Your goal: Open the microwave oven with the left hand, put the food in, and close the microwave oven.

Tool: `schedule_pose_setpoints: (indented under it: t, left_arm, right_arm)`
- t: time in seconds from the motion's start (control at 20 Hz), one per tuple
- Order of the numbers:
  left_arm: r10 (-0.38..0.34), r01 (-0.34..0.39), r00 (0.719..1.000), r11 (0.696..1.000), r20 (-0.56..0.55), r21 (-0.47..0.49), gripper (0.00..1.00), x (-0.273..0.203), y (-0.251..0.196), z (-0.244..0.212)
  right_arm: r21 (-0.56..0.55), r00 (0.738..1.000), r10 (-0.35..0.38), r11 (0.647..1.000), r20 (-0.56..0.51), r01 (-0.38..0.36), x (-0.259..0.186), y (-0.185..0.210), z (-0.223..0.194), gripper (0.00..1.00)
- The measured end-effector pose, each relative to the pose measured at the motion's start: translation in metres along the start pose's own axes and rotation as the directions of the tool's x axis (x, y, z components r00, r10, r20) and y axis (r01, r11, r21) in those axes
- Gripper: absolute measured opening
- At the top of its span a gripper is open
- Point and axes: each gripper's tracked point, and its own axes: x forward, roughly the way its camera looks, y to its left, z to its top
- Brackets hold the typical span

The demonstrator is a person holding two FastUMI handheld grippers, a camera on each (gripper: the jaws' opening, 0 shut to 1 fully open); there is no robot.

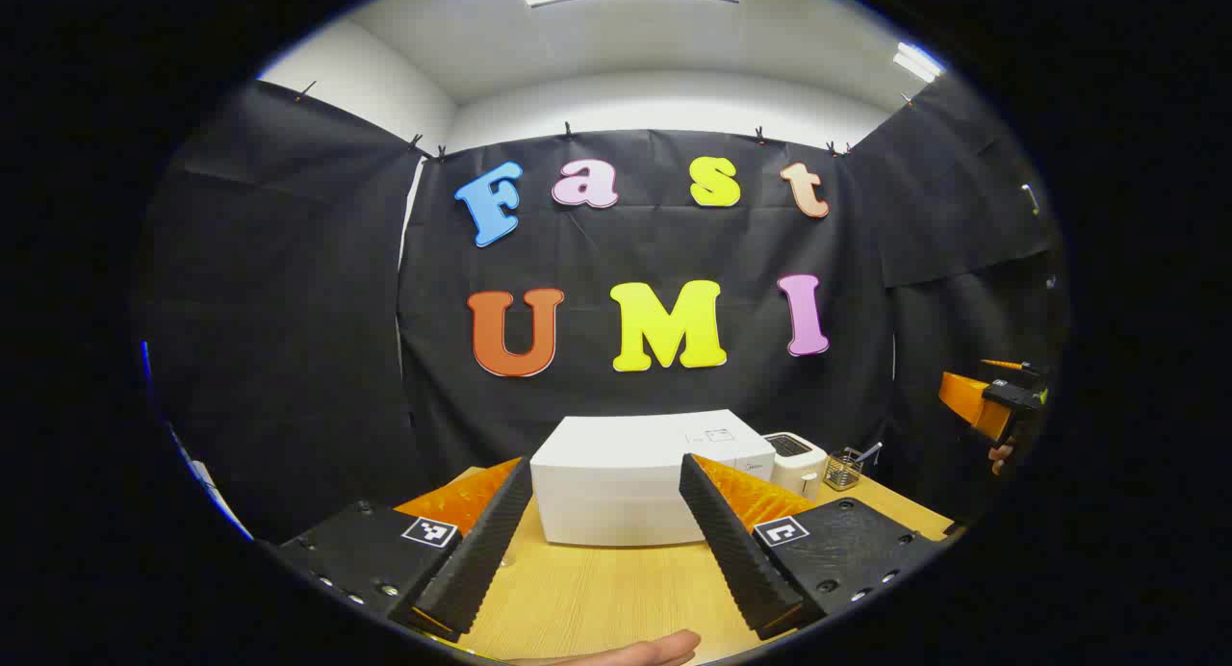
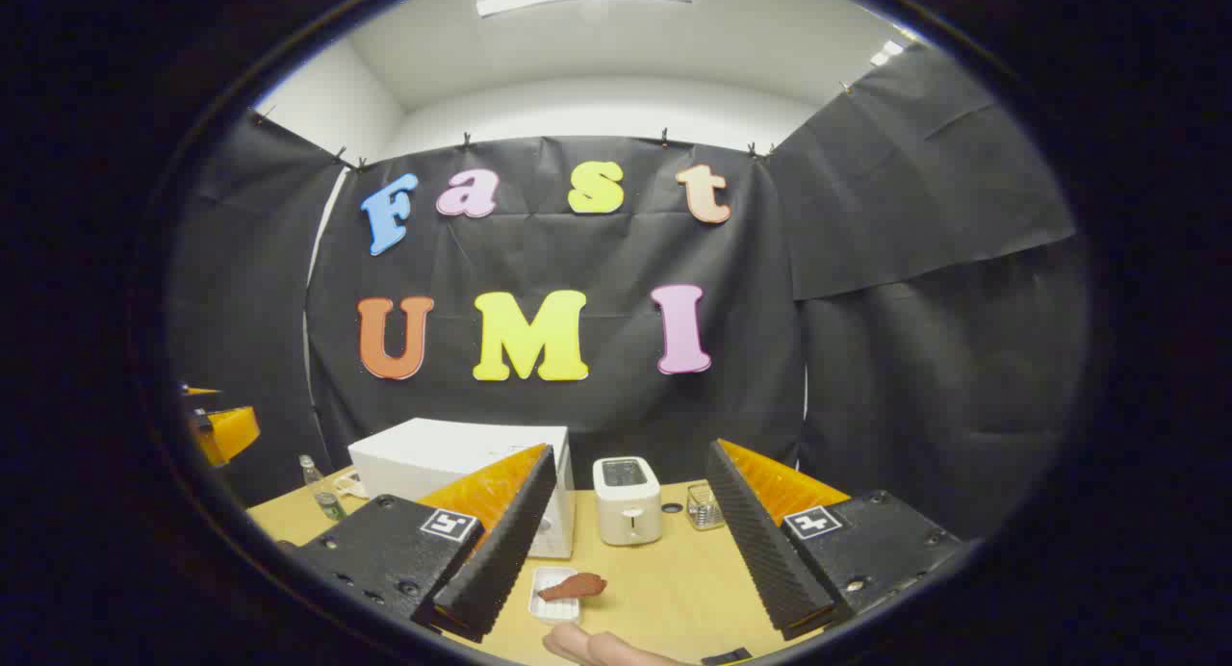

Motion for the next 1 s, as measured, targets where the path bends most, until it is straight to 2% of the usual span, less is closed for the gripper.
schedule_pose_setpoints:
  t: [0.05, 0.1, 0.15, 0.2, 0.25, 0.3, 0.35, 0.4, 0.85, 0.9, 0.95, 1.0]
  left_arm:
    - [-0.006, 0.006, 1.0, 1.0, 0.0, 0.001, 0.96, 0.0, -0.002, 0.001]
    - [-0.011, 0.011, 1.0, 1.0, -0.001, 0.002, 0.96, 0.0, -0.005, 0.0]
    - [-0.012, 0.012, 1.0, 1.0, -0.002, 0.007, 0.96, 0.001, -0.006, 0.0]
    - [-0.011, 0.011, 1.0, 1.0, -0.002, 0.008, 0.96, 0.001, -0.006, 0.001]
    - [-0.011, 0.011, 1.0, 1.0, -0.002, 0.005, 0.96, 0.0, -0.007, 0.002]
    - [-0.014, 0.014, 1.0, 1.0, 0.003, 0.001, 0.96, -0.001, -0.008, 0.004]
    - [-0.016, 0.016, 1.0, 1.0, 0.01, -0.005, 0.96, -0.001, -0.009, 0.006]
    - [-0.015, 0.015, 1.0, 1.0, 0.012, -0.009, 0.96, -0.001, -0.009, 0.007]
    - [-0.024, 0.024, 1.0, 0.998, 0.008, -0.051, 0.96, 0.001, -0.008, 0.001]
    - [-0.025, 0.026, 1.0, 0.998, 0.01, -0.06, 0.96, 0.004, -0.009, 0.002]
    - [-0.025, 0.026, 1.0, 0.997, 0.013, -0.07, 0.96, 0.006, -0.01, 0.002]
    - [-0.026, 0.027, 1.0, 0.996, 0.015, -0.08, 0.96, 0.01, -0.012, 0.001]
  right_arm:
    - [0.0, 1.0, -0.001, 1.0, 0.006, 0.001, -0.002, -0.003, 0.002, 0.91]
    - [0.003, 1.0, -0.003, 1.0, 0.013, 0.003, -0.004, -0.005, 0.005, 0.91]
    - [0.004, 1.0, -0.005, 1.0, 0.021, 0.005, -0.005, -0.008, 0.008, 1.0]
    - [0.002, 1.0, -0.006, 1.0, 0.028, 0.006, -0.006, -0.01, 0.012, 1.0]
    - [0.0, 0.999, -0.009, 1.0, 0.033, 0.009, -0.008, -0.012, 0.014, 0.9]
    - [-0.001, 0.999, -0.01, 1.0, 0.037, 0.01, -0.01, -0.013, 0.016, 1.0]
    - [-0.002, 0.999, -0.009, 1.0, 0.04, 0.009, -0.012, -0.014, 0.017, 1.0]
    - [0.0, 0.999, -0.009, 1.0, 0.043, 0.009, -0.014, -0.015, 0.018, 0.9]
    - [-0.005, 0.999, 0.006, 1.0, 0.05, -0.005, -0.021, -0.013, 0.018, 0.9]
    - [-0.002, 0.999, 0.007, 1.0, 0.049, -0.007, -0.022, -0.014, 0.018, 1.0]
    - [0.0, 0.999, 0.005, 1.0, 0.047, -0.005, -0.021, -0.016, 0.017, 1.0]
    - [0.0, 0.999, 0.0, 1.0, 0.047, 0.0, -0.02, -0.018, 0.017, 0.9]
